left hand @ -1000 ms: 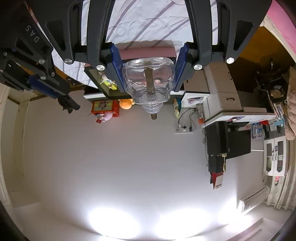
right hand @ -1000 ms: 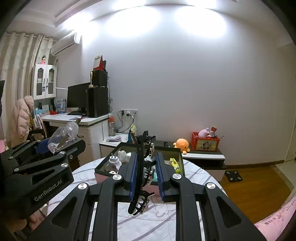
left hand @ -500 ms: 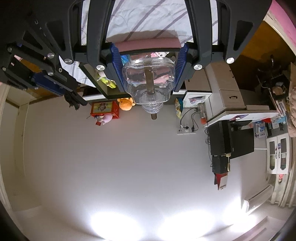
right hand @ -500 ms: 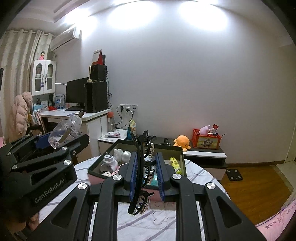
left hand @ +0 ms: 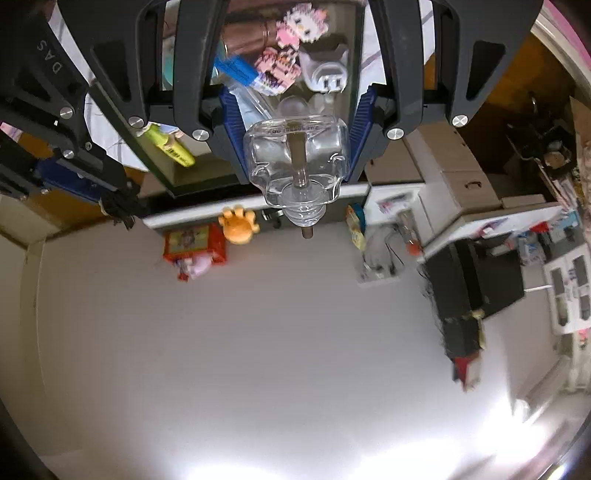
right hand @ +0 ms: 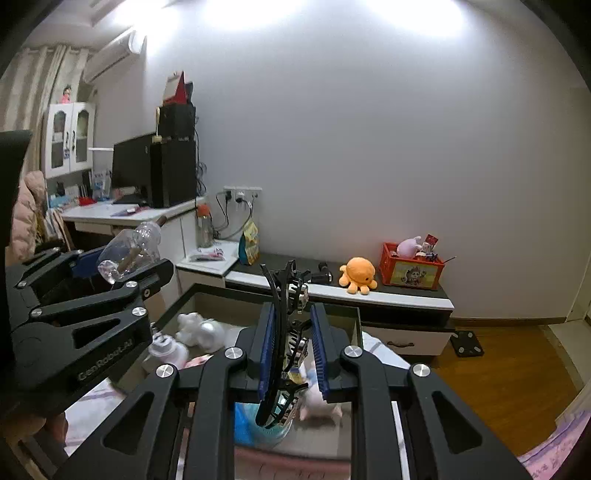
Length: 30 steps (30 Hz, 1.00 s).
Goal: Organize rigid objects
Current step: 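Carry the glass bottle and hair clip over the pink box with both tools, then lower the bottle and hair clip into the box and open both tools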
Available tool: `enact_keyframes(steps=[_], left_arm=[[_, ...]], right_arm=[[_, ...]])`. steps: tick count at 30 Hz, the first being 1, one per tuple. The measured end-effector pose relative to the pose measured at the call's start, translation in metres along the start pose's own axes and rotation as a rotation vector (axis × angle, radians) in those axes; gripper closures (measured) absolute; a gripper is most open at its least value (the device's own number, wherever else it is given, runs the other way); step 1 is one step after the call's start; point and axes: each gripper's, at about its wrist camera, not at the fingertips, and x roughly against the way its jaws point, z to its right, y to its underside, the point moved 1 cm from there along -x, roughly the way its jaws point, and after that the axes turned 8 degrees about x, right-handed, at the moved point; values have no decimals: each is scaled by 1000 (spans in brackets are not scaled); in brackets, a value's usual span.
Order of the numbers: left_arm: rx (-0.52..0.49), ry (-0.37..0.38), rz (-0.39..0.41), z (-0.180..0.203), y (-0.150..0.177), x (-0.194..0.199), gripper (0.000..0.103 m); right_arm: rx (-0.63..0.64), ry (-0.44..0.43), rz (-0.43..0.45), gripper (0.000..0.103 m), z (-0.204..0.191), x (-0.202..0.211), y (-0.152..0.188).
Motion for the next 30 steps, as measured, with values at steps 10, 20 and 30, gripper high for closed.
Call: enact_keyframes(steps=[10, 20, 30], left_arm=[[-68, 45, -314, 24, 18, -106, 52], [-111, 3, -442, 33, 47, -139, 52], [-166, -38, -383, 35, 48, -114, 12]], right_arm=[[-75, -117, -282, 83, 22, -110, 11], [-61, -109, -414, 83, 18, -137, 43], [-110, -87, -401, 31, 26, -125, 36]])
